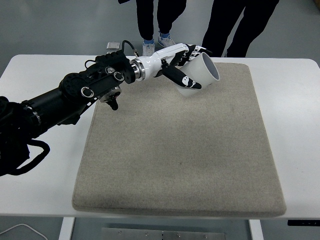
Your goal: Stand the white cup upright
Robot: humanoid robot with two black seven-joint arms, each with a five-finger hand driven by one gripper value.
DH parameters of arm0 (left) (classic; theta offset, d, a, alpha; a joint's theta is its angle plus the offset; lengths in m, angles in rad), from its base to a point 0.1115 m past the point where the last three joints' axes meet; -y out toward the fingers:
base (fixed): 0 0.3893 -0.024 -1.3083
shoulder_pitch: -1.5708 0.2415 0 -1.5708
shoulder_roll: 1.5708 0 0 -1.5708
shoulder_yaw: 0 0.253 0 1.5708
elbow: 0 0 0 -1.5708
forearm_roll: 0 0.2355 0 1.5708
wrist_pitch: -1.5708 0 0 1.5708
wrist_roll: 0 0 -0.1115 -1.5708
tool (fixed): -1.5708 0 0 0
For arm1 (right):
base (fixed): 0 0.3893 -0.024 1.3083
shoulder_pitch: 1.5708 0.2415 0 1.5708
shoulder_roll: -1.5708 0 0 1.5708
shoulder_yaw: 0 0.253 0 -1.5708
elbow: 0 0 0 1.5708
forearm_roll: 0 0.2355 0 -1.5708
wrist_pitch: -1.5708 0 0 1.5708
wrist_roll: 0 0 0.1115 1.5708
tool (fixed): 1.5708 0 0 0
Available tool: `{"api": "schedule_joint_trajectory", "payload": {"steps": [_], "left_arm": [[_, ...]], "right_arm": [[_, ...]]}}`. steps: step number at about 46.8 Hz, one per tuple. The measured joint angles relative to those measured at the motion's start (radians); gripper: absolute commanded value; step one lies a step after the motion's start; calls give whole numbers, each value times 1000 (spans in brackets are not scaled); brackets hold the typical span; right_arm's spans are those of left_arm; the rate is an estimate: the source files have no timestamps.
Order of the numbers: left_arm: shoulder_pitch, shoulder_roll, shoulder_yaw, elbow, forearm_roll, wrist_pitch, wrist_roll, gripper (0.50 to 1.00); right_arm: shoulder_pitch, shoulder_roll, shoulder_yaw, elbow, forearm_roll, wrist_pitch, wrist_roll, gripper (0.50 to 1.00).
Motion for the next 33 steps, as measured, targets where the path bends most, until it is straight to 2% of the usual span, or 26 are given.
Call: {"api": "schedule_joint_trajectory", "payload": {"steps": [24,33], "left_arm": [[119,111,-114,-6,0,0,-235,514],[170,131,-120,-3,0,0,-245,514]], "right_arm": [[0,0,0,0,0,0,0,930],[0,0,0,0,0,0,0,930]]}}
